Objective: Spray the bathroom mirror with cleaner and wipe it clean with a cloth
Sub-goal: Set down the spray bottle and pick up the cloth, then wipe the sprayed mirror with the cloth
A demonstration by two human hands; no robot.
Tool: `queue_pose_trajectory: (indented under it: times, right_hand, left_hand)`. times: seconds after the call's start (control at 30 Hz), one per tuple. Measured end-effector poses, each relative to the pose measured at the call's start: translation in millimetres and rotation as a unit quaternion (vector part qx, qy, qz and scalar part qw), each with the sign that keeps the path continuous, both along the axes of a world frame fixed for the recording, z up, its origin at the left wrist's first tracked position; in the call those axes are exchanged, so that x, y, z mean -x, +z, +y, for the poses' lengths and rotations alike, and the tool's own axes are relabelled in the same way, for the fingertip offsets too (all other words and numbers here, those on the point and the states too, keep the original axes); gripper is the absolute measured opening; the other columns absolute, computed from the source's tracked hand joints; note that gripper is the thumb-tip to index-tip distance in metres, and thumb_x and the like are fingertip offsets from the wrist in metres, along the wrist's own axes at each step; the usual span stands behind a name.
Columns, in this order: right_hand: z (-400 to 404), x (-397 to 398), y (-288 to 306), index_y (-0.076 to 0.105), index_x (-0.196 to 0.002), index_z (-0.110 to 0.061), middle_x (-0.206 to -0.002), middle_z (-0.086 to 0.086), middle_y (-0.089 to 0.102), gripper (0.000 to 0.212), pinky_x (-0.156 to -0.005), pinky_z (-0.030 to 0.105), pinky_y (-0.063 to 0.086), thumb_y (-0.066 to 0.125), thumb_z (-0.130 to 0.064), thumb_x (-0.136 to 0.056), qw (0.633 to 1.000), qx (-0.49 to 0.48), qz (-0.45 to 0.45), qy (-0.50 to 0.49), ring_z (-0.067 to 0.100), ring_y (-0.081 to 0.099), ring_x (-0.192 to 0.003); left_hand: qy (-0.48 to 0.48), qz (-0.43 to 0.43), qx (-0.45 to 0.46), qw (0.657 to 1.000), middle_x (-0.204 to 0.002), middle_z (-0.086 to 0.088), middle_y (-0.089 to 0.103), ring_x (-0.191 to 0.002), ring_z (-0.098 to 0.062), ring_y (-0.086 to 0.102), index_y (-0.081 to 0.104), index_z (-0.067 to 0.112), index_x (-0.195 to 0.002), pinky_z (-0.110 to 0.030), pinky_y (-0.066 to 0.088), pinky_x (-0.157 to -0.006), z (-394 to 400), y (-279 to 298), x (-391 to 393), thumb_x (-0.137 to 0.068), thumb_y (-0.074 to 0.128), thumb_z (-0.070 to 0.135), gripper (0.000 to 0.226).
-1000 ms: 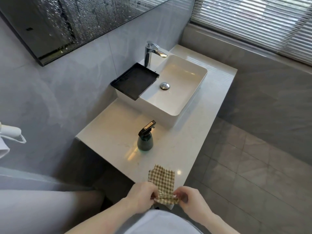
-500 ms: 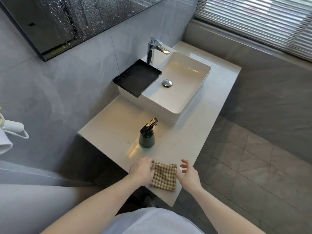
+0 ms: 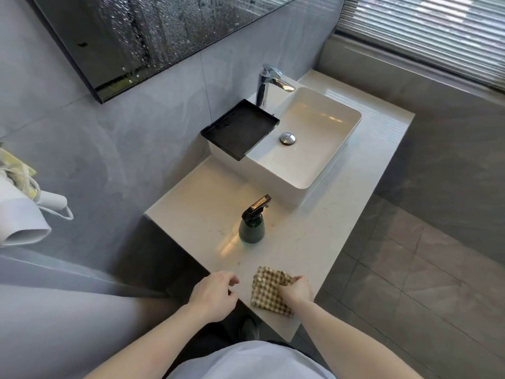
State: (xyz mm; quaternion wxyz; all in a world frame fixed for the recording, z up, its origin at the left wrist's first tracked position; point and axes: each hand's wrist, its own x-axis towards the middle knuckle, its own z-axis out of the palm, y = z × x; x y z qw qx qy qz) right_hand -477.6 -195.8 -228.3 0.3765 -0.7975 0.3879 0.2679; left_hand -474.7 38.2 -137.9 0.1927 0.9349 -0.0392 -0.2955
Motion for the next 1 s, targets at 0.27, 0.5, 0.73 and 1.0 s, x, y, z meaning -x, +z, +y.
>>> queue_pose_trajectory:
  times: [0.27,0.5,0.73,1.0]
  right_hand:
    - [-6,14,39,0.063,-0.099,-0.032,-0.093,-0.015,0.070,0.020,-0.081,0.028,0.056,0.077,-0.020,-0.091,0.982,-0.094,-0.159,-0.028,0.012,0.069,-0.093]
    - [-15,-12,125,0.067,-0.091,-0.030,-0.075,-0.002,0.075,0.013,-0.063,0.028,0.052,0.080,-0.027,-0.093,0.943,-0.129,-0.306,0.037,0.020,0.068,-0.069]
    - [6,-98,242,0.067,-0.102,-0.017,-0.095,0.004,0.080,0.014,-0.086,0.046,0.065,0.075,-0.007,-0.096,0.879,-0.194,-0.426,0.095,0.028,0.077,-0.095]
    - [55,-196,382,0.065,-0.114,-0.019,-0.106,0.004,0.078,0.011,-0.065,0.027,0.062,0.062,-0.012,-0.106,0.821,-0.270,-0.500,0.058,0.015,0.076,-0.089]
  left_hand:
    - [0.030,-0.036,0.063,0.997,-0.136,0.022,0.062,-0.115,-0.003,0.062,0.060,0.038,-0.140,-0.029,0.054,-0.102,8,35,-14,-0.102,0.059,0.036,0.037]
    - [0.000,-0.167,0.077,0.983,-0.128,0.025,0.064,-0.107,0.002,0.061,0.063,0.041,-0.130,-0.029,0.056,-0.097,13,104,-62,-0.102,0.056,0.036,0.030]
    - [-0.013,-0.334,0.087,0.939,-0.126,0.022,0.064,-0.111,-0.002,0.062,0.067,0.037,-0.128,-0.023,0.051,-0.096,28,241,-140,-0.098,0.061,0.027,0.032]
    - [0.011,-0.502,0.033,0.864,-0.112,0.016,0.062,-0.106,-0.013,0.062,0.070,0.031,-0.117,-0.038,0.054,-0.094,65,403,-216,-0.092,0.067,0.026,0.026]
